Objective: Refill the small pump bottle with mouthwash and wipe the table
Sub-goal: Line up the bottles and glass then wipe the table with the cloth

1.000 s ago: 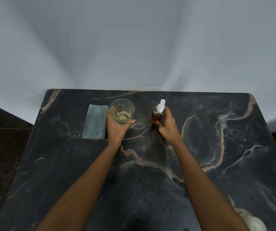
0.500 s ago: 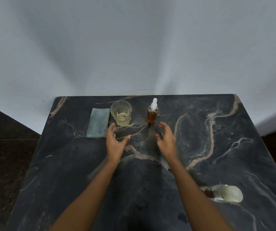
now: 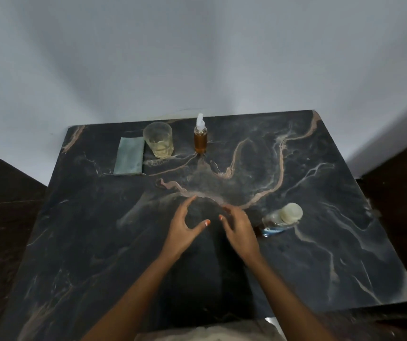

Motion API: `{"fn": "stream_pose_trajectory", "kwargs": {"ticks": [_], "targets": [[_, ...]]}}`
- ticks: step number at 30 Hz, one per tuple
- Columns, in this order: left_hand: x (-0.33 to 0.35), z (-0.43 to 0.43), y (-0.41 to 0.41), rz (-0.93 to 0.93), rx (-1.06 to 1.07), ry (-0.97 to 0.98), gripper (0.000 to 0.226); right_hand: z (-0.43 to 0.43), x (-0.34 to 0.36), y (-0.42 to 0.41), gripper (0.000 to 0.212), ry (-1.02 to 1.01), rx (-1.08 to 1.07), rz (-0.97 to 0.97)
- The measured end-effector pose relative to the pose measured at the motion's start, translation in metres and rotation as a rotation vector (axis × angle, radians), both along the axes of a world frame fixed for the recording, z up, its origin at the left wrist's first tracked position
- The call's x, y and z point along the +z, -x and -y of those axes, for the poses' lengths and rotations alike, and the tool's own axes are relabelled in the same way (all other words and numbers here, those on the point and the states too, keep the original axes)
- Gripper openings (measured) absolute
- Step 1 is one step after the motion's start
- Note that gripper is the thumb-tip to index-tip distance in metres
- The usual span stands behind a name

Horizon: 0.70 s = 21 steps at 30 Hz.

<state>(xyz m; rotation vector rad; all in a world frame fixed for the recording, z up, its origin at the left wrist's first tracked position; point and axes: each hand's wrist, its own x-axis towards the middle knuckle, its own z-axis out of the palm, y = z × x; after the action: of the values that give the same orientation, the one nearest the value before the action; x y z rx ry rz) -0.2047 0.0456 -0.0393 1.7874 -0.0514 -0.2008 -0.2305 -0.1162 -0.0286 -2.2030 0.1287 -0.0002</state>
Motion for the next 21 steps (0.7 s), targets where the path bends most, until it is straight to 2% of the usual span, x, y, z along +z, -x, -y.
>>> {"fn": "stream_pose_trajectory", "kwargs": {"ticks": [8,13,17,19,21], "targets": [[0.002,0.057,0.037,-0.039,-0.175,0.023,0.070,0.059,-0.009,0.081,0.022,0.045,-0.059,-0.032],[0.004,0.096,0.039,-0.072,-0.213,0.042,0.073,0.097,-0.001,0.089,0.017,-0.082,-0.236,-0.026],[0.008,0.116,0.034,-0.075,-0.181,0.072,0.066,0.112,0.007,0.074,0.038,-0.146,-0.296,-0.002],[0.009,0.122,0.032,-0.060,-0.160,0.073,0.060,0.117,0.008,0.063,0.051,-0.212,-0.263,-0.040],[0.010,0.126,0.031,-0.049,-0.130,0.065,0.054,0.119,0.010,0.055,0.054,-0.296,-0.204,-0.054]]}}
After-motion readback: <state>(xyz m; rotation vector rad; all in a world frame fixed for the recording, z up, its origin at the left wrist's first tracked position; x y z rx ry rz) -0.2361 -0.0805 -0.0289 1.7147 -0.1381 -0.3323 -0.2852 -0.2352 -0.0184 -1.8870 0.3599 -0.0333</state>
